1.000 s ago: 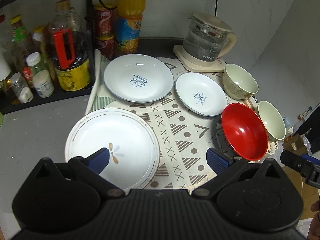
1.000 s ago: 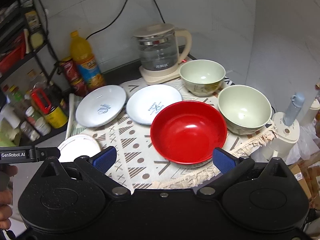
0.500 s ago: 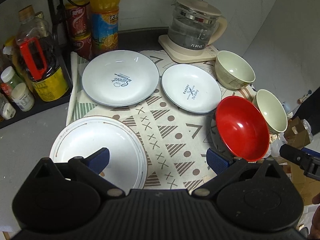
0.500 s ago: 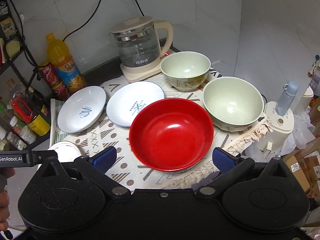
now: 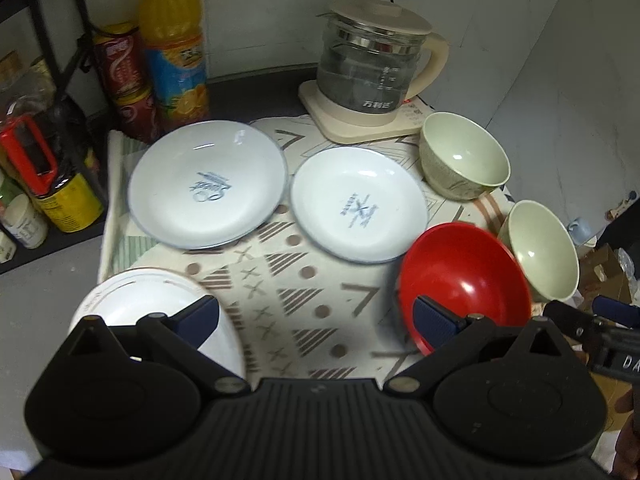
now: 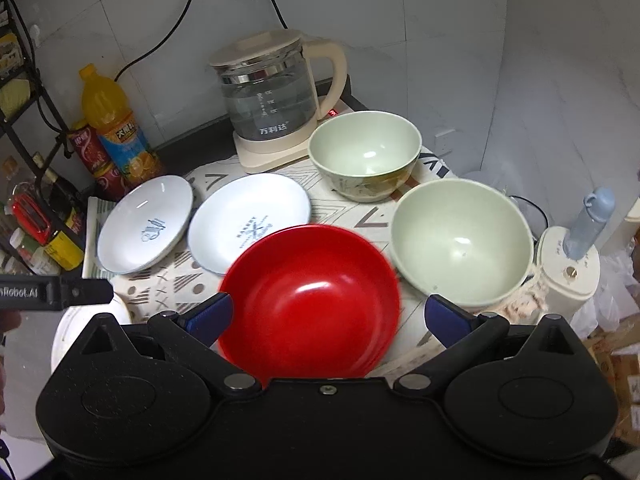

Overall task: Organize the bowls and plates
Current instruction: 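Move both tools toward the large pale green bowl beside the red bowl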

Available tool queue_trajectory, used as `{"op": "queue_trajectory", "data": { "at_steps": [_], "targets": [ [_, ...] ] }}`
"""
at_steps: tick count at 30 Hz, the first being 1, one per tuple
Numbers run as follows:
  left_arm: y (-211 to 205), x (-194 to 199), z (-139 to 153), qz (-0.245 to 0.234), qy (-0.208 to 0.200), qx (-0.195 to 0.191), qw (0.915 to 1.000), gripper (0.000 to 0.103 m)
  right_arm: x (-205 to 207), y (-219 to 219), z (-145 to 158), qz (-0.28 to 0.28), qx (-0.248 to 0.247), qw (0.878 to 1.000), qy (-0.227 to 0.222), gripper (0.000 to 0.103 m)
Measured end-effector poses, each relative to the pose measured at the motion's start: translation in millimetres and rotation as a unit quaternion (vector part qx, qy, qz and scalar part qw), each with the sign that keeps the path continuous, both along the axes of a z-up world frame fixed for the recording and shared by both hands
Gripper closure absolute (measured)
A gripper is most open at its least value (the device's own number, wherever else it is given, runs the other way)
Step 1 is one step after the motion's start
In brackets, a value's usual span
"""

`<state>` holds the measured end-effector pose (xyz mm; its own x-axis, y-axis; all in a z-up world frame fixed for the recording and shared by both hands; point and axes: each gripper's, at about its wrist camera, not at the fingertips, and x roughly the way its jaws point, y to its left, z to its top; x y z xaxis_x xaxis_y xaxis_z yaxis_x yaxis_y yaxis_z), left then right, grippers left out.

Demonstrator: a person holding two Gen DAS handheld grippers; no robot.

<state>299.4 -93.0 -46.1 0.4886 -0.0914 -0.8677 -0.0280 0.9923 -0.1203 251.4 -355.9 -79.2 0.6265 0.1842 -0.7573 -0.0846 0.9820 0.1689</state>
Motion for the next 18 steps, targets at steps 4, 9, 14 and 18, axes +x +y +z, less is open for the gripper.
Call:
{"op": "queue_trajectory", "data": {
  "at_steps": [4, 9, 14, 18],
  "targets": [
    [-27, 13, -3, -0.002, 0.000, -0.002, 1.0000, 0.001, 12, -22, -3, 0.002, 0.006, 1.000, 0.003, 0.000],
    [-56, 29, -9, 0.009, 0.013, -0.006, 0.9999, 0.003, 27, -50, -6, 0.012, 0.001, 1.000, 0.003, 0.000],
    [-87, 42, -12, -0.002, 0.013, 0.002, 0.9999, 0.004, 43, -81, -12, 0.008, 0.005, 1.000, 0.004, 0.000],
    [-108, 53, -12, -0.005, 0.011, -0.001, 0.9999, 0.007, 52, -102, -20, 0.007, 0.001, 1.000, 0.009, 0.004]
  ]
}}
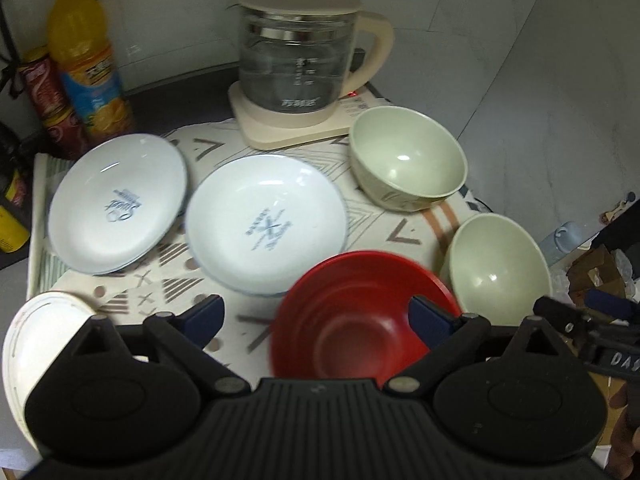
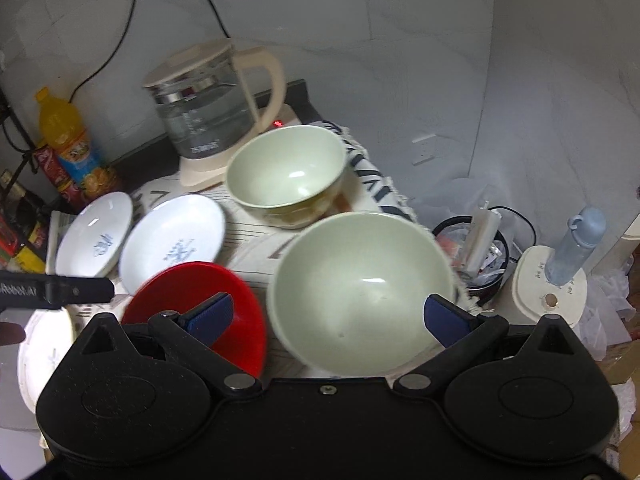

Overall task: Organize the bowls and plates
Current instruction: 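Move both tools toward the large pale green bowl beside the red bowl, then grasp the large pale green bowl rim with both tools and lift it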

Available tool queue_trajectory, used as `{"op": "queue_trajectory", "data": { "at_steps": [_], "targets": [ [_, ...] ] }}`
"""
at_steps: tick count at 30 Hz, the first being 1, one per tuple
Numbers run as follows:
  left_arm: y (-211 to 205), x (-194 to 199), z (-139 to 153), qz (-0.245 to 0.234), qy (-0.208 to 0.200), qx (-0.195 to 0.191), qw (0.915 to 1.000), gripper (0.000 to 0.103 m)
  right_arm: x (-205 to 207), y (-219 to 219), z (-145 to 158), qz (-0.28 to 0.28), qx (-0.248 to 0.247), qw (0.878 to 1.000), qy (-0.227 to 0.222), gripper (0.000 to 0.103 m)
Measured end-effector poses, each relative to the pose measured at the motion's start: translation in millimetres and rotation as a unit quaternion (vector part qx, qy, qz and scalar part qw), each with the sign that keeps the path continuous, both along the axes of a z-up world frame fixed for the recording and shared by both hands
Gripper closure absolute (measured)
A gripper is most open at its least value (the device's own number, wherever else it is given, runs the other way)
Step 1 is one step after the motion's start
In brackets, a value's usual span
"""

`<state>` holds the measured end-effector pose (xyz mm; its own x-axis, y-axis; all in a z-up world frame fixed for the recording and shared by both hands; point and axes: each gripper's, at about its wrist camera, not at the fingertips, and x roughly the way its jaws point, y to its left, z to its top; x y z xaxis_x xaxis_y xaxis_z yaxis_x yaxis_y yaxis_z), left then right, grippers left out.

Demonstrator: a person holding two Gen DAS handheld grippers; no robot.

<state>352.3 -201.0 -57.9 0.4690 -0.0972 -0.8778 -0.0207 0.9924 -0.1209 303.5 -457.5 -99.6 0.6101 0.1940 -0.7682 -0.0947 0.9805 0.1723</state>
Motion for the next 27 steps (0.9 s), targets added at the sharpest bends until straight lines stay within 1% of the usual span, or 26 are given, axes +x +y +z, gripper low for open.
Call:
{"op": "queue_trajectory", "data": {
  "at_steps": [2, 4, 6, 7, 8, 9, 10, 13, 16, 18, 19, 22, 24, 25, 26, 27],
  "targets": [
    [-12, 7, 0, -0.009, -0.002, -0.007, 0.9999, 0.011, 4, -8, -5, 0.000, 0.005, 1.000, 0.005, 0.012],
    [-24, 13, 0, -0.020, -0.002, -0.012, 0.9997, 0.013, 8, -18, -13, -0.001, 0.010, 1.000, 0.014, 0.018],
    [-37, 20, -1, -0.032, -0.003, -0.011, 0.9994, 0.018, 12, -25, -19, -0.002, 0.015, 1.000, 0.021, 0.022],
    [-44, 25, -3, -0.039, -0.001, -0.008, 0.9992, 0.020, 13, -29, -23, -0.002, 0.019, 1.000, 0.024, 0.027],
    [-51, 29, -6, -0.045, 0.003, -0.007, 0.9989, 0.023, 15, -33, -27, 0.001, 0.024, 0.999, 0.029, 0.035],
    [-56, 33, -9, -0.049, 0.007, -0.006, 0.9987, 0.027, 16, -37, -31, 0.002, 0.029, 0.999, 0.034, 0.039],
    [-61, 37, -11, -0.051, 0.011, -0.008, 0.9986, 0.029, 18, -41, -36, 0.002, 0.034, 0.999, 0.042, 0.045],
    [-73, 46, -17, -0.050, 0.022, -0.013, 0.9984, 0.034, 22, -50, -44, 0.001, 0.044, 0.998, 0.052, 0.050],
    [-83, 54, -22, -0.055, 0.029, -0.015, 0.9979, 0.040, 25, -56, -47, 0.009, 0.044, 0.998, 0.046, 0.050],
    [-89, 59, -25, -0.058, 0.037, -0.013, 0.9975, 0.046, 30, -60, -49, 0.009, 0.045, 0.998, 0.050, 0.052],
    [-92, 62, -26, -0.061, 0.040, -0.015, 0.9972, 0.048, 31, -65, -51, 0.004, 0.051, 0.997, 0.055, 0.055],
    [-99, 69, -31, -0.070, 0.046, -0.026, 0.9962, 0.051, 33, -73, -52, -0.001, 0.059, 0.997, 0.057, 0.056],
    [-104, 74, -37, -0.072, 0.057, -0.028, 0.9954, 0.058, 36, -75, -56, 0.001, 0.060, 0.996, 0.062, 0.060],
    [-105, 77, -40, -0.072, 0.063, -0.031, 0.9949, 0.060, 38, -76, -59, 0.003, 0.064, 0.996, 0.067, 0.065],
    [-107, 79, -43, -0.073, 0.068, -0.033, 0.9945, 0.065, 40, -77, -62, 0.004, 0.067, 0.995, 0.073, 0.069],
    [-108, 82, -46, -0.075, 0.072, -0.034, 0.9941, 0.068, 42, -79, -64, 0.004, 0.071, 0.994, 0.077, 0.070]
  ]
}}
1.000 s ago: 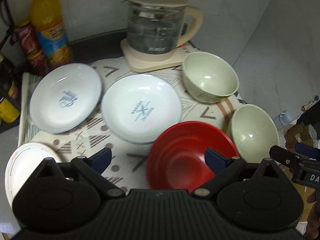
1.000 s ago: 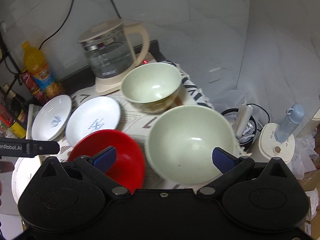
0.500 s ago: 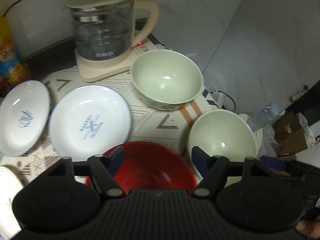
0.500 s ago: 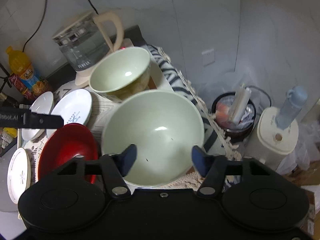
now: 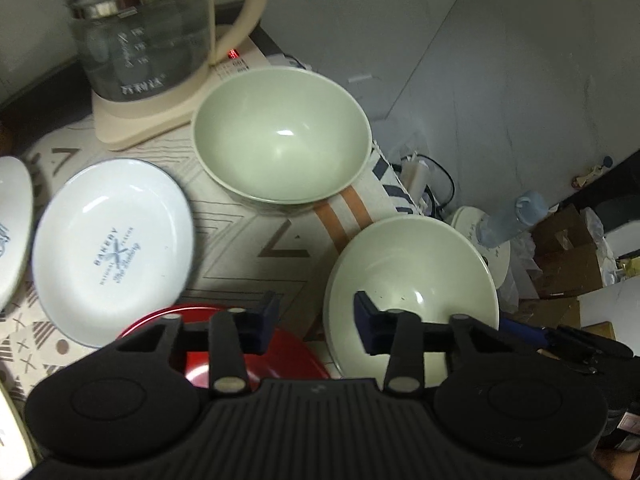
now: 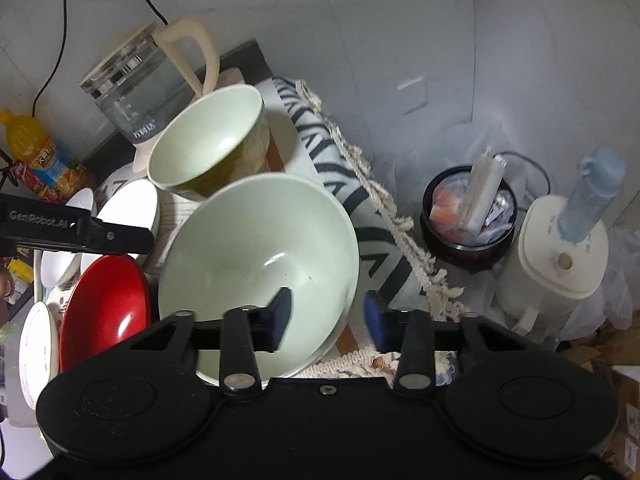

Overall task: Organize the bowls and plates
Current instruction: 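Grasp the large pale green bowl rim with both tools and lift it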

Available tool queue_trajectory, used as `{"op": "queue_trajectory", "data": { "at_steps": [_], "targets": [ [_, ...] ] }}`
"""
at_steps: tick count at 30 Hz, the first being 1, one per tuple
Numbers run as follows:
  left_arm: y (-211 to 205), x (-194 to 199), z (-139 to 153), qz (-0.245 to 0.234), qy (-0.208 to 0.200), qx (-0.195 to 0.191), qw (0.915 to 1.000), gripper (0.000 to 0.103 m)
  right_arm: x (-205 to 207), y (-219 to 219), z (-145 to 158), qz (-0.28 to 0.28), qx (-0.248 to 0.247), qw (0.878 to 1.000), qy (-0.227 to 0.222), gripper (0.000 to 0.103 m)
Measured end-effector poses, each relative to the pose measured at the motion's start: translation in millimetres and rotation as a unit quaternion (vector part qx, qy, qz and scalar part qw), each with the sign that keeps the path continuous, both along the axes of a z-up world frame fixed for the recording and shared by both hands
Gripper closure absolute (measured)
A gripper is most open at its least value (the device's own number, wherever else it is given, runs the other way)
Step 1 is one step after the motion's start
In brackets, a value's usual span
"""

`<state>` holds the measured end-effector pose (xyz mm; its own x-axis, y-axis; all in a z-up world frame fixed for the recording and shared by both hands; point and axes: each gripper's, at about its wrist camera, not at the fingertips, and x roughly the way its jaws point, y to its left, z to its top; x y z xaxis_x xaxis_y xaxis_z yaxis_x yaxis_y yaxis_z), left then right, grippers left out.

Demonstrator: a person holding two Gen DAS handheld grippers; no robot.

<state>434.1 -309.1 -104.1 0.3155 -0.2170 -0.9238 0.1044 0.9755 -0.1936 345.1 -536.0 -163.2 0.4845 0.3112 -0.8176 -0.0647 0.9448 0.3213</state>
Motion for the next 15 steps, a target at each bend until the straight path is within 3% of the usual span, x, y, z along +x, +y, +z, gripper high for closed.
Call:
{"op": "queue_trajectory", "data": {
  "at_steps": [9, 15],
  "targets": [
    [-11, 25, -22, -0.001, 0.037, -0.025, 0.9990, 0.082, 4, -7, -9, -0.004, 0.017, 1.000, 0.020, 0.075],
    [-21, 36, -35, -0.009, 0.060, -0.007, 0.9981, 0.085, 4, -9, -16, -0.003, 0.028, 0.999, 0.036, 0.077]
  ]
}}
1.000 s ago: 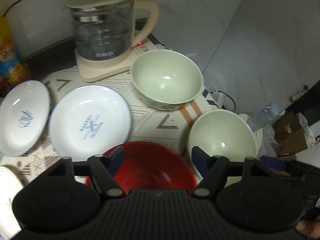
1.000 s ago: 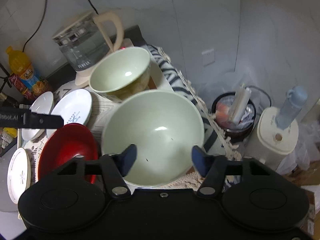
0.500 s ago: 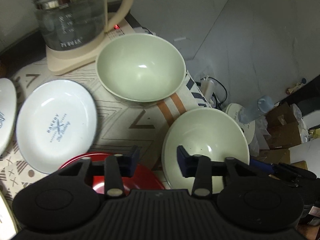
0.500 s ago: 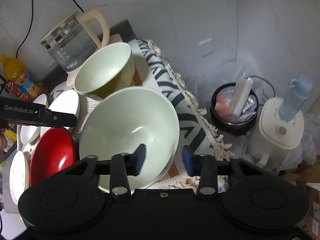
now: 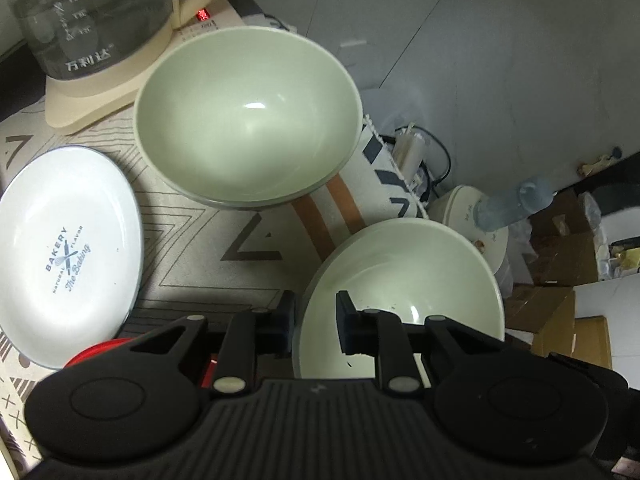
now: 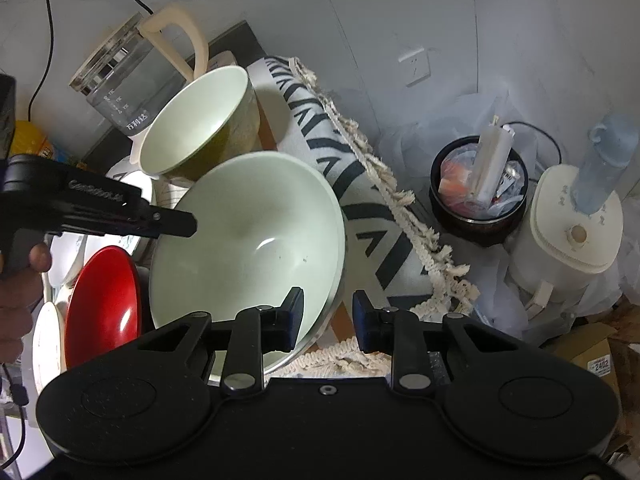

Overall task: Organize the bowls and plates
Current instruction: 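Grasp the large pale green bowl rim with both tools and lift it, then lower the large green bowl into the red bowl and open both tools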

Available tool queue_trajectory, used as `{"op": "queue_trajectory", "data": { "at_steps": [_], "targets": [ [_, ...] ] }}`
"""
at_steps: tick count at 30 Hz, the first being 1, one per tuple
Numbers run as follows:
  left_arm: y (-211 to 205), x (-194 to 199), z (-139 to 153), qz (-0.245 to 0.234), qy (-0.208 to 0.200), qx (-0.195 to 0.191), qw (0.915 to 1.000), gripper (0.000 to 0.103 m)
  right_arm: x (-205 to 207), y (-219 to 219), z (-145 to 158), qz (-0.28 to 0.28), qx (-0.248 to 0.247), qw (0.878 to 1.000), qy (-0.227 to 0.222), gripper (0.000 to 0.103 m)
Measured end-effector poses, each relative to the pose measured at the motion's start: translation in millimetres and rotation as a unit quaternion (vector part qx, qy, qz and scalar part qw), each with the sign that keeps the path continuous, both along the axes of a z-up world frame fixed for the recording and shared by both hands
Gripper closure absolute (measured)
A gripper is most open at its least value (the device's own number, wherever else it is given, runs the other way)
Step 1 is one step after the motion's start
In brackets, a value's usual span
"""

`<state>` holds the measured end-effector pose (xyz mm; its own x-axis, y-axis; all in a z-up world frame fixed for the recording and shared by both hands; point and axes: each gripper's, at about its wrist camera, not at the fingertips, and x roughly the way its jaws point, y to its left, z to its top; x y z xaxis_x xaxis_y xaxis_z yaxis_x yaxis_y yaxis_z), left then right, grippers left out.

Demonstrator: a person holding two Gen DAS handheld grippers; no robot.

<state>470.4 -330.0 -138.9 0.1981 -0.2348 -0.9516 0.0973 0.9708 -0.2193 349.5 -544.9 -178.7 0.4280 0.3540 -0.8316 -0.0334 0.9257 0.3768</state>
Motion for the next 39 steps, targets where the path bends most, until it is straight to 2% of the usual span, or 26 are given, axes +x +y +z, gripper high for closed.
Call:
{"op": "queue_trajectory", "data": {
  "at_steps": [6, 7, 8, 14, 26, 35, 39],
  "targets": [
    [0, 8, -11, 0.001, 0.023, 0.011, 0.9997, 0.095, 1, 3, -6, 0.005, 0.008, 1.000, 0.007, 0.077],
    [1, 8, -13, 0.004, 0.025, 0.009, 0.9996, 0.095, 2, 4, -7, 0.006, 0.007, 1.000, 0.007, 0.077],
    [2, 8, -13, 0.008, 0.027, 0.006, 0.9996, 0.095, 2, 5, -8, 0.006, 0.008, 1.000, 0.007, 0.081],
    [4, 7, -8, 0.009, 0.021, -0.003, 0.9997, 0.096, -1, 5, -6, 0.004, 0.002, 1.000, -0.003, 0.083],
    [14, -9, 39, 0.016, -0.016, -0.030, 0.9993, 0.096, -6, 0, 39, -0.019, 0.008, 0.998, -0.057, 0.084],
    [46, -38, 82, 0.051, -0.044, -0.058, 0.9960, 0.096, -5, 11, 81, 0.018, 0.018, 0.994, -0.109, 0.084],
    [63, -50, 94, 0.069, -0.049, -0.067, 0.9941, 0.096, -4, 22, 92, 0.039, 0.022, 0.992, -0.118, 0.084]
  ]
}}
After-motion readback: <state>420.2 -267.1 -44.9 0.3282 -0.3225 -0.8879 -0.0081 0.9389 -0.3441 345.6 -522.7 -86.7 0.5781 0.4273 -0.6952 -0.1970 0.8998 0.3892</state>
